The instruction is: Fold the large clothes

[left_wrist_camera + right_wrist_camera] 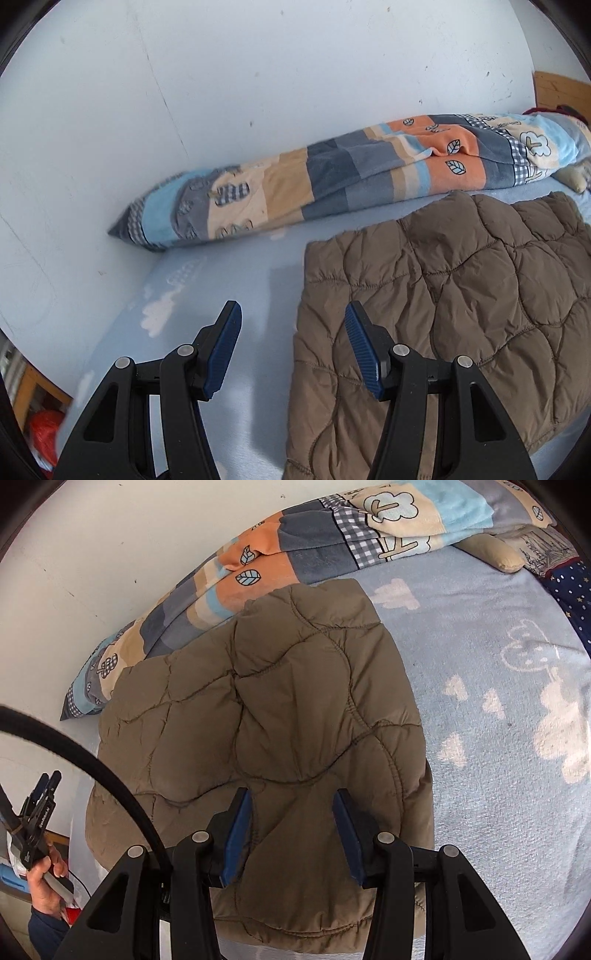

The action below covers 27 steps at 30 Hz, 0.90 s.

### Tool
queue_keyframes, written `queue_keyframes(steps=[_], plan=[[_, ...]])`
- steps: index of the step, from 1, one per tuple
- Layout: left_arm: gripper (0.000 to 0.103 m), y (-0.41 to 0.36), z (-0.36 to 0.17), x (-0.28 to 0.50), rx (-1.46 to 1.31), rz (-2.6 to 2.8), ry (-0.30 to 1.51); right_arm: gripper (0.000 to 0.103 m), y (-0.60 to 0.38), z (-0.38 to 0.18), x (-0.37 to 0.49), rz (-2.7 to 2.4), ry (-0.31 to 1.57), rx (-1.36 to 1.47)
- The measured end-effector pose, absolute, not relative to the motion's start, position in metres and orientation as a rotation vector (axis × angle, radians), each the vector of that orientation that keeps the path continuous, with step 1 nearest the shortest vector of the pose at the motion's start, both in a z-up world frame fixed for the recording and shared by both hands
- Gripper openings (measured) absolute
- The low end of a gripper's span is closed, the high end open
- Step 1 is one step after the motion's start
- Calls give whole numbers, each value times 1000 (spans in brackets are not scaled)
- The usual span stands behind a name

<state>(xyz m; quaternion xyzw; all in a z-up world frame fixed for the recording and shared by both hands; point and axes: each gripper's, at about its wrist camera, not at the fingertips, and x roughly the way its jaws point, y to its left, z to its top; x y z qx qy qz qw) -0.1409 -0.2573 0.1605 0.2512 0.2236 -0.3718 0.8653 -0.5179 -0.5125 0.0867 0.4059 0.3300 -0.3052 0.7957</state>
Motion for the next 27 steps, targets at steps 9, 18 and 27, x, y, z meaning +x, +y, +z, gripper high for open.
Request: queue_keyframes(steps=[9,18,27], plan=[[68,-218,133,-50,107,-912,1006,57,-522,106,-558,-720,587,898],[66,-219,80,-24,13,-977,1244,62,-536,90,-574,-750,639,921],[53,-243,52,-9,102,-1041,1316,62,-546,67,-591,-732,667,951]])
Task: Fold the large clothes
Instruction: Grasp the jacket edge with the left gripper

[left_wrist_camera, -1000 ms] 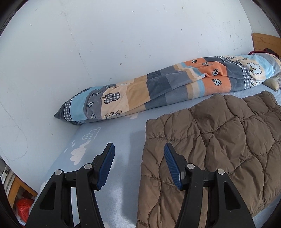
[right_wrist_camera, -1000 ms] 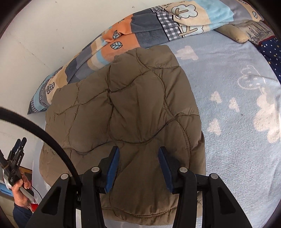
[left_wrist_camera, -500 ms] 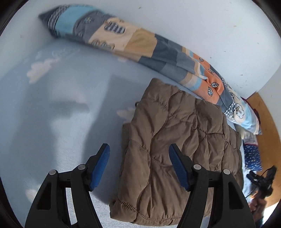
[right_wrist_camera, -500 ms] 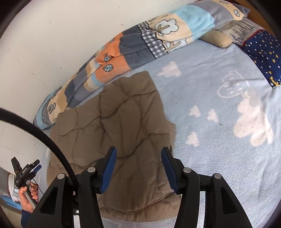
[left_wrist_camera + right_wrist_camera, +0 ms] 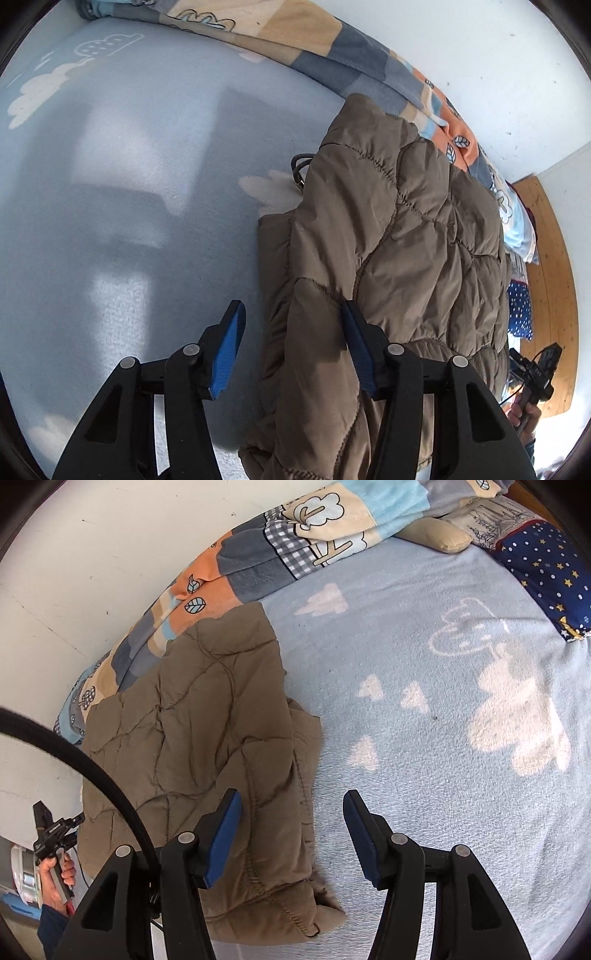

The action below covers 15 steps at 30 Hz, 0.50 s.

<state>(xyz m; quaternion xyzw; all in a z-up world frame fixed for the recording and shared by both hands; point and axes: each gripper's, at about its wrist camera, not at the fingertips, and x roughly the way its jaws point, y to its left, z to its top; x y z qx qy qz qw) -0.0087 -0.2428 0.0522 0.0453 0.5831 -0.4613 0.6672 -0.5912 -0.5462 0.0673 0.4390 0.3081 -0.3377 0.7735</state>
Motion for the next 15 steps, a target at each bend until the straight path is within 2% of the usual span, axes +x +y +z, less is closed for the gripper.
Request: queue_keyframes(steps=[3,5,8,15], plan=[[58,-258,47,-10,213,-1057,1309,68,-549,63,-595,-693,672,948],[69,-267,34,-9,275,-1057,1327,71,-550,59,-600,-658,662,961],[81,-269,11,-1,225,-1084,1386,72,-553,53,-608,-607,621,1005],[81,-290,11,9,358,-1168,1466,79,-567,31,-610,-484,576,1067]])
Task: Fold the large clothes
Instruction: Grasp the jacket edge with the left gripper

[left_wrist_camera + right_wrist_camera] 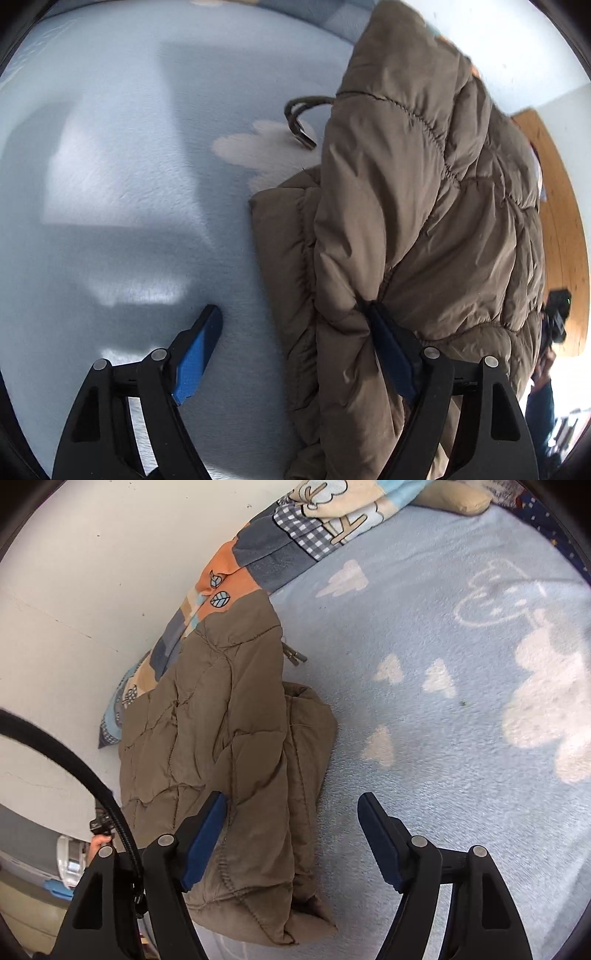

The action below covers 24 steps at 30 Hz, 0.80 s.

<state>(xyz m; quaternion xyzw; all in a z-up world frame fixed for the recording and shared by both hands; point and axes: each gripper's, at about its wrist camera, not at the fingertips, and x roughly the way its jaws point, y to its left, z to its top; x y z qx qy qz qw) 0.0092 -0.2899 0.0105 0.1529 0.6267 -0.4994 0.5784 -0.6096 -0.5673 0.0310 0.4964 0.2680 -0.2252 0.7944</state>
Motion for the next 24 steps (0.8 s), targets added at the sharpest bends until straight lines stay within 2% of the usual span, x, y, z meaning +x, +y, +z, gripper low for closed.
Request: queue_keyframes(steps=[7,11,20,24], plan=[[81,-301,9,22,377,-1245,1529,86,-581,7,-578,-313,598,1071],[82,-306,12,23,385,-1263,1529,97,-594,-16,-563,-213,611,1089],[83,-346,10,16,472,-1306,1496,99,-588,-15,-482,-3,746,959],[82,-357,11,17,465,-1329,1494,98,-586,-15,-476,-2,767,927]])
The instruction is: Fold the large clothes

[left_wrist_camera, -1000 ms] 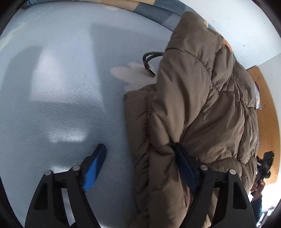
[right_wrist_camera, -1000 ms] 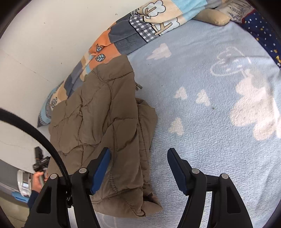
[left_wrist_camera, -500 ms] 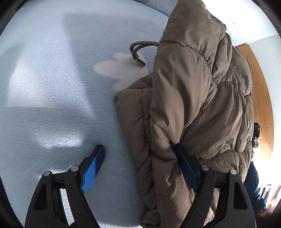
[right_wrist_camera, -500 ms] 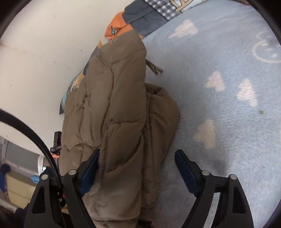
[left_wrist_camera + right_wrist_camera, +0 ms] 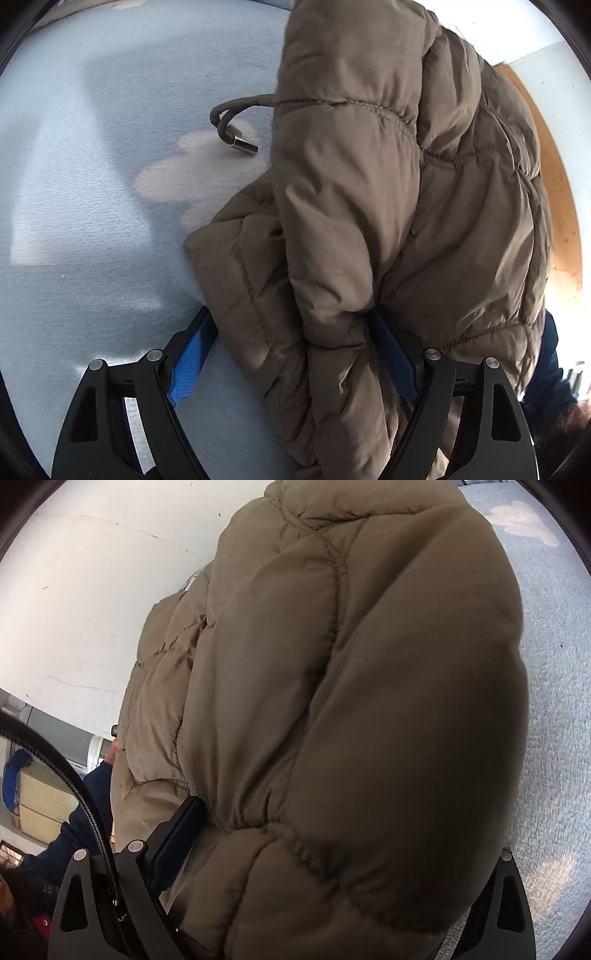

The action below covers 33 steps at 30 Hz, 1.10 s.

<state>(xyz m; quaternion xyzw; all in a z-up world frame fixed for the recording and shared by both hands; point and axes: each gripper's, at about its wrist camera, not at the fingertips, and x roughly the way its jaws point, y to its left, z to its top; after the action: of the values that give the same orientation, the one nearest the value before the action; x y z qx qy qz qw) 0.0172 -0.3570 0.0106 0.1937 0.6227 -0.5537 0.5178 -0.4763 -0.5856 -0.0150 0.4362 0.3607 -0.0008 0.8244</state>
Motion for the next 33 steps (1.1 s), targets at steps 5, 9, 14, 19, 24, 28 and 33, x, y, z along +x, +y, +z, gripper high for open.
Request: queue_keyframes(steps=[5,9,14,19,24,28,33], plan=[[69,-354,20,19,434,-1352,1444,89,-574,-9,-482,-30,751,875],[44,-352,32,10,402,-1396,1436,81,-569,-3,-481,-29,746,846],[47,-366,27,12,342,-1368,1501,90,-580,-11,-478,-24,758,881],[36,-368,47,2,429,-1347,1405,66,-562,1,-471,-50,748,811],[28,-358,80,-17,480,-1318,1319,44,-537,37,-474,-127,759,636],[27,-342,108,-30,435,-1327,1282,40,-520,57,-474,-173,762,559],[26,-314,131,-31,408,-1342,1275,38,-509,78,-482,-187,747,517]])
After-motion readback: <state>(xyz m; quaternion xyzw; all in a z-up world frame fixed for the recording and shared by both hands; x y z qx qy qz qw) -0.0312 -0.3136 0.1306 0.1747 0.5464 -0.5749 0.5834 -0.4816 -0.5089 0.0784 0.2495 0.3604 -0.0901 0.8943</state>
